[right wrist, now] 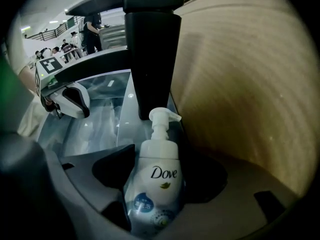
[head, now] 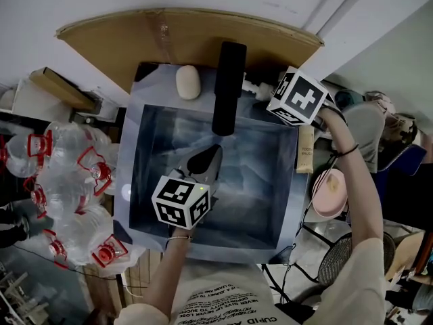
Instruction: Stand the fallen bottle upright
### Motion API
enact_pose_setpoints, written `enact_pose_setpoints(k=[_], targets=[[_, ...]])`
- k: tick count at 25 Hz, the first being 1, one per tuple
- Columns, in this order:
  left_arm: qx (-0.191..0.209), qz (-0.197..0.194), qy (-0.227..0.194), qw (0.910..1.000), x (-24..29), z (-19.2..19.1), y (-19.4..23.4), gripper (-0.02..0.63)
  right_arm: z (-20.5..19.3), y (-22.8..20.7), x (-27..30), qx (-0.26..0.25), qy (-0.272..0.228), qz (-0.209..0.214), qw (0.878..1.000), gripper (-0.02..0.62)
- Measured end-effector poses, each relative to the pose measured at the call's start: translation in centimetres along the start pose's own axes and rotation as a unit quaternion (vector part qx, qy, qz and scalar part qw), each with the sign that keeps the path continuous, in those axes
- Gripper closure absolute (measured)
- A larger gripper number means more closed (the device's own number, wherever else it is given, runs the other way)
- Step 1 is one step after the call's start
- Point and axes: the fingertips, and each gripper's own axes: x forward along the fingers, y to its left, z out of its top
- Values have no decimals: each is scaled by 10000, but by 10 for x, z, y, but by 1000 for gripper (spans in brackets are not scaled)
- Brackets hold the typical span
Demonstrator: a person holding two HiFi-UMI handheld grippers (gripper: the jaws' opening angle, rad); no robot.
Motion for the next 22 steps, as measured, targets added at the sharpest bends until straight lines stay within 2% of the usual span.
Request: enact_pose_setpoints(k=[7,13,22], targets=[[-45,12,-18,10000,1,0,-2,581,2,4,1,-145,10,54,9999,334],[-23,-22,-25,10000,3,-1,-8,581,2,4,0,-242,-68,-143,9996,339],[-16,-112,-128,9999,3,3,-19,581,14,2,-21,18,-628,-589,9963,345]])
